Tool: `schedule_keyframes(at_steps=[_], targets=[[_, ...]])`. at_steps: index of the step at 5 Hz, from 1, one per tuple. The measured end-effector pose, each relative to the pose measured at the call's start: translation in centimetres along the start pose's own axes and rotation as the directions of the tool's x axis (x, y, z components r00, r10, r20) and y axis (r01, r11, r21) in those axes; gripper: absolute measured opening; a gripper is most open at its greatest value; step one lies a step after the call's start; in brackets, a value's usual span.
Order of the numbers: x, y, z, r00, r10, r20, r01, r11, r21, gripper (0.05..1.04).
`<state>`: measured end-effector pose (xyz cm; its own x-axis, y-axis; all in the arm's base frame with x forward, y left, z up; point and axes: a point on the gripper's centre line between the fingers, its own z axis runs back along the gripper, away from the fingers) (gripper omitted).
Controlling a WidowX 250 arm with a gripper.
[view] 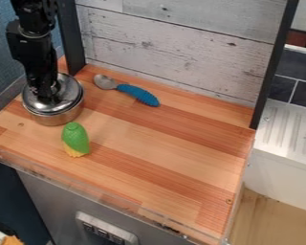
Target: Move the silver pot lid to the bottom right of the table
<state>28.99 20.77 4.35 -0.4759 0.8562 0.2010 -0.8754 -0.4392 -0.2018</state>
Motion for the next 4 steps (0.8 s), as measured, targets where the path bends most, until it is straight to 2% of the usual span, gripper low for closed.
schedule_keyframes(at_steps=[1,3,4], targets=[[0.06,0.02,-0.05,1.000,-0.002,0.004,0.002,1.000,-0.002,0.324],[-0.23,0.36,-0.02,1.000,0.000,-0.014,0.001,1.000,0.017,0.288],[-0.14,0.85,0.33,0.999,0.017,-0.036,-0.015,0.999,0.046,0.288]])
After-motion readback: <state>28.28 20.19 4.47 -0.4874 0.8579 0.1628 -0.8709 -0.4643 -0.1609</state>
